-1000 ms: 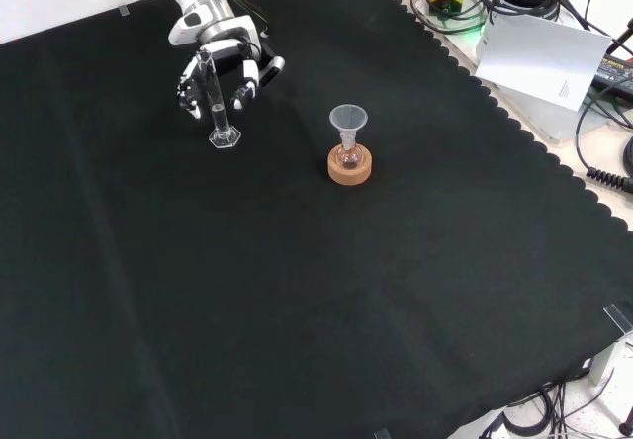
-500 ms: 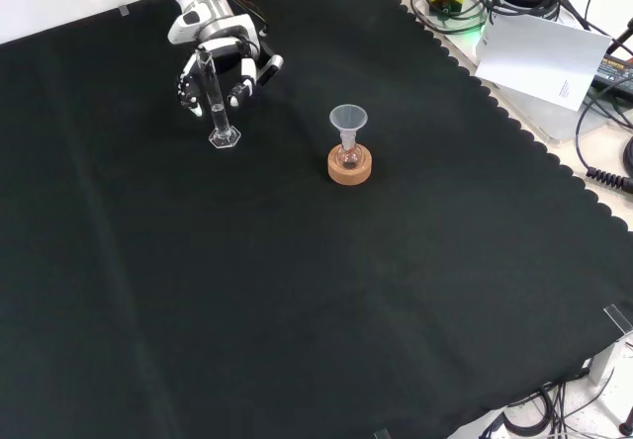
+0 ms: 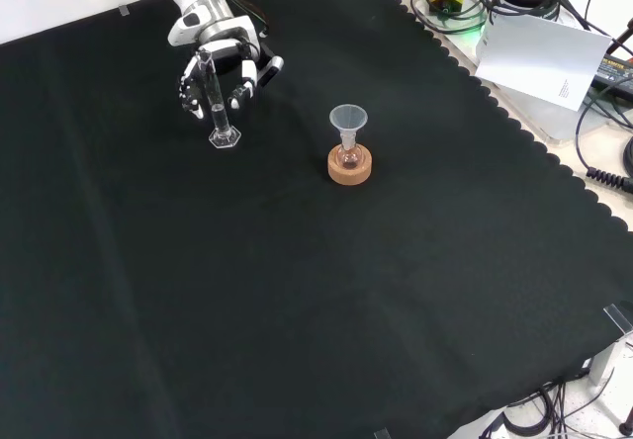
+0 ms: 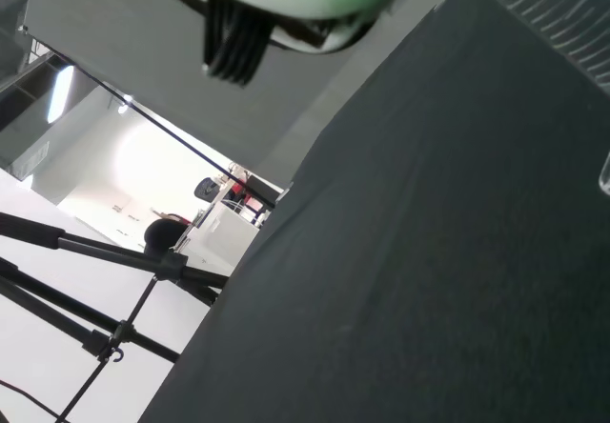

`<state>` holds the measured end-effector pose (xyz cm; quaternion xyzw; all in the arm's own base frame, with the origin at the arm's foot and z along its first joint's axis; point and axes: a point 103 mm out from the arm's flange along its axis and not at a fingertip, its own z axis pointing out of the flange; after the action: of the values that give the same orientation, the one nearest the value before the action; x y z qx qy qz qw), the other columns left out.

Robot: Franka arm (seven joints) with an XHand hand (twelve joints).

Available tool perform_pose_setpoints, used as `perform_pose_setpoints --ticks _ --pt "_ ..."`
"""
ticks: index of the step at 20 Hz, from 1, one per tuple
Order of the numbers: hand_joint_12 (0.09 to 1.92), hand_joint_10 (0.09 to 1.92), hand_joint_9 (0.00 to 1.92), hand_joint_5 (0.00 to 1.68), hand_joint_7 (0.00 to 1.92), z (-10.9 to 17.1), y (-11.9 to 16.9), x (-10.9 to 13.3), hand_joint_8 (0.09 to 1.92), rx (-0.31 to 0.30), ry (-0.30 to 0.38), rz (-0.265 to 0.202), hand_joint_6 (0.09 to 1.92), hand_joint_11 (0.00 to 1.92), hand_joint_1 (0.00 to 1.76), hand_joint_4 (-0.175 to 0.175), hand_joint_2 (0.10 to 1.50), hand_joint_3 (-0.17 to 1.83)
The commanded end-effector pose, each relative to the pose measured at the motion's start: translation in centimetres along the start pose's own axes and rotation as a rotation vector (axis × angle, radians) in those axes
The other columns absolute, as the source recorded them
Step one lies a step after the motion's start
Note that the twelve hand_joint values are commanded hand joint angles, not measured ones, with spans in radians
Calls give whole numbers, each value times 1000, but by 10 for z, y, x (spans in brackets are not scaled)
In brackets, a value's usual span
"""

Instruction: Pick up the graduated cylinder.

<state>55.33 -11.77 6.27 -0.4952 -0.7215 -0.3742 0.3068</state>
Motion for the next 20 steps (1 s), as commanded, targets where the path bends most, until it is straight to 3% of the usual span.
perform_pose_setpoints --ticks 1,5,10,20 --pt "1083 331 1041 632 700 -1 -2 -2 579 4 13 -3 656 816 1097 7 658 681" --pt "1038 299 1087 672 721 -1 -1 -3 579 -16 9 6 656 878 1095 9 688 667" --pt "995 253 1149 731 769 4 3 -1 589 9 -6 8 637 942 1077 13 759 631" --pt "971 203 1140 722 741 13 8 -1 570 20 -9 14 618 943 1073 13 756 611"
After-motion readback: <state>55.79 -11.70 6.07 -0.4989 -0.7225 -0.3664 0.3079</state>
